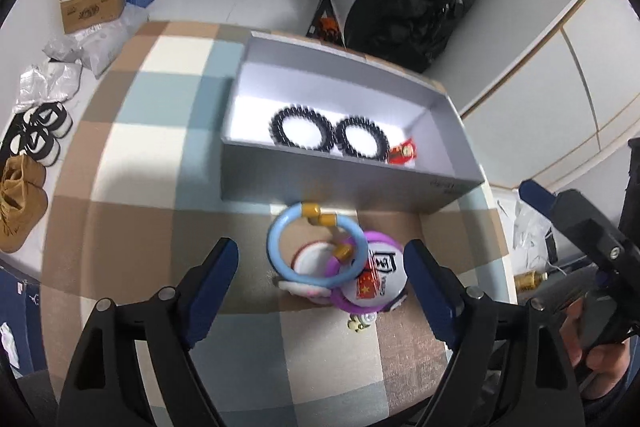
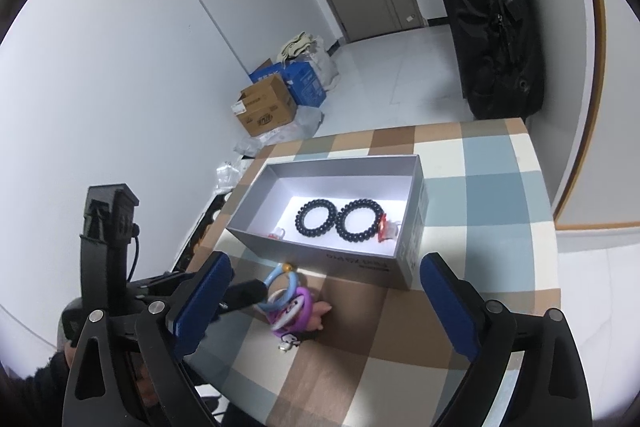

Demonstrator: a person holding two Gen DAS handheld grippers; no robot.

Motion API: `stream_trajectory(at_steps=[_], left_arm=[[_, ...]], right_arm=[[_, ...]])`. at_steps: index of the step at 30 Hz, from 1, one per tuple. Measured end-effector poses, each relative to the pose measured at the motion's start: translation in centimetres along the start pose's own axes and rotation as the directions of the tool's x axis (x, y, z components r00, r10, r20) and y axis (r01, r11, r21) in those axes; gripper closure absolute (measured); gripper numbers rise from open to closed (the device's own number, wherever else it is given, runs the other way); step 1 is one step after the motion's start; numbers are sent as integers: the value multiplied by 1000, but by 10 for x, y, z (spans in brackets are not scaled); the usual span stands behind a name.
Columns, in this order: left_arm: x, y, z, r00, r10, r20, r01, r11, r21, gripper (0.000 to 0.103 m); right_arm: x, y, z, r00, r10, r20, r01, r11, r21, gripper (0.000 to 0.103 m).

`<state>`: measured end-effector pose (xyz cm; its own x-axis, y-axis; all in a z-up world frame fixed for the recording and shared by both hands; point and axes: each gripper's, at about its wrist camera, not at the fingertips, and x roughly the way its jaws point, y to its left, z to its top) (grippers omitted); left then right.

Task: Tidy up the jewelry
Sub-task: 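Grasp the blue ring with yellow caps with the left gripper and lift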

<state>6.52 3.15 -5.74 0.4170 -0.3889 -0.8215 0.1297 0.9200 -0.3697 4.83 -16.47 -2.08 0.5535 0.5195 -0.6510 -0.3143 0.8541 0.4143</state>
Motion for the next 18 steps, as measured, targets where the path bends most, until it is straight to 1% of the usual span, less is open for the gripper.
stream_trajectory(at_steps=[3,7,10,14,15,17,18], left_arm=[[6,1,-4,999,17,-28,-17,1000,-5,22],[11,4,-6,999,31,-45,-32,999,-19,22],[12,8,-6,999,27,-42,-28,999,-36,22],[13,7,-6,999,29,-31,-29,999,-23,23],[13,7,-6,999,31,-29,-32,999,-20,25],[13,7,-6,999,39,-24,-40,999,-13,36],[13,7,-6,999,49,-22,-49,999,-11,39]], right_arm=[[0,1,-2,1000,0,-8,0,1000,-1,7],[1,-1,-4,1000,-4,-17,4,1000,1,7],[0,-2,-4,1000,-2,-18,3,1000,9,7],[0,-1,-5,1000,1,-22,0,1000,11,7],[0,-1,-6,1000,0,-25,0,1000,10,7],[1,-1,-6,1000,0,-26,1,1000,11,7],[1,-1,-6,1000,-1,-26,1,1000,11,7]])
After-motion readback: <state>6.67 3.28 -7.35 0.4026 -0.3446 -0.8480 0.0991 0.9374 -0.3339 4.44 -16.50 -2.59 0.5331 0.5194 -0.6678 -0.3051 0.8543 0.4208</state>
